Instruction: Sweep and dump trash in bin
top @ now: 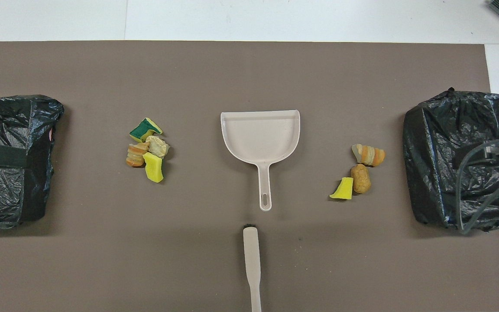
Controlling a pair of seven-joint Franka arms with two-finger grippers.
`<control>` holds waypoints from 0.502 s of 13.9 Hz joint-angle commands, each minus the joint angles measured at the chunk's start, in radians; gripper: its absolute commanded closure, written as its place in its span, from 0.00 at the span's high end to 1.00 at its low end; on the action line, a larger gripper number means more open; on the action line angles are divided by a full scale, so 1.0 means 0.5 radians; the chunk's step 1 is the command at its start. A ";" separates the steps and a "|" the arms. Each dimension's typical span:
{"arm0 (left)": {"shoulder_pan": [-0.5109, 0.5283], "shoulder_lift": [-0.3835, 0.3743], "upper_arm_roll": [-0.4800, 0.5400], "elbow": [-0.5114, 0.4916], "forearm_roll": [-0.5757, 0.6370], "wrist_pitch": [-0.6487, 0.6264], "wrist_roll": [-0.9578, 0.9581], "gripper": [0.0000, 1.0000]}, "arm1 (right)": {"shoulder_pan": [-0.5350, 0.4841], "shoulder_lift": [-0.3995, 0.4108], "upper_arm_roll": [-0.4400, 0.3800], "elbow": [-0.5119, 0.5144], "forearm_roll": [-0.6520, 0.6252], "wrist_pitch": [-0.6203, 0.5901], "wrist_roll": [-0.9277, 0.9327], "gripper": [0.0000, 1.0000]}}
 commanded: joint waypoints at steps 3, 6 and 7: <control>-0.030 -0.103 -0.031 -0.131 0.001 -0.031 -0.007 1.00 | -0.002 0.047 0.024 -0.016 0.087 0.003 -0.038 1.00; -0.069 -0.165 -0.093 -0.293 -0.002 -0.010 -0.019 1.00 | 0.127 0.120 0.024 -0.010 0.096 0.013 -0.038 1.00; -0.100 -0.201 -0.099 -0.373 -0.002 0.033 -0.040 1.00 | 0.170 0.160 0.024 0.015 0.148 0.025 -0.032 1.00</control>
